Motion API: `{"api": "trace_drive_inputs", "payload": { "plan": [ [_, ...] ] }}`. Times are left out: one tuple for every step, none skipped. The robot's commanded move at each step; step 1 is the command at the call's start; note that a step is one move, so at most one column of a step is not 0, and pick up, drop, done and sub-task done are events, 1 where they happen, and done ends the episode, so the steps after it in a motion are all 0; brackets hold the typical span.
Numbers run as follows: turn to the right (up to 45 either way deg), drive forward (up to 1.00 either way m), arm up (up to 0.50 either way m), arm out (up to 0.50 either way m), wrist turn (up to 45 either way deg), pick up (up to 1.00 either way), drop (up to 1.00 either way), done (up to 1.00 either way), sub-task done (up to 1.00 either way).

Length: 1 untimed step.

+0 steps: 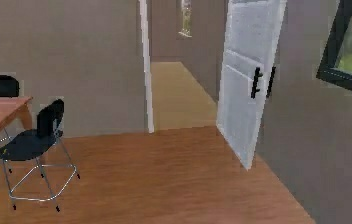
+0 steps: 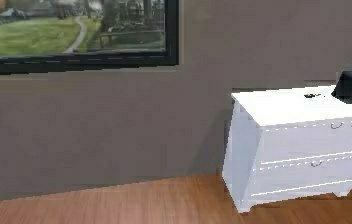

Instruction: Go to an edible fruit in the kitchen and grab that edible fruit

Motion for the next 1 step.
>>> {"api": "trace_drive_inputs", "payload": {
  "plan": [
    [0.0, 1.0, 0.0, 0.0, 0.0, 0.0, 0.0, 0.0, 0.0]
  ]
}}
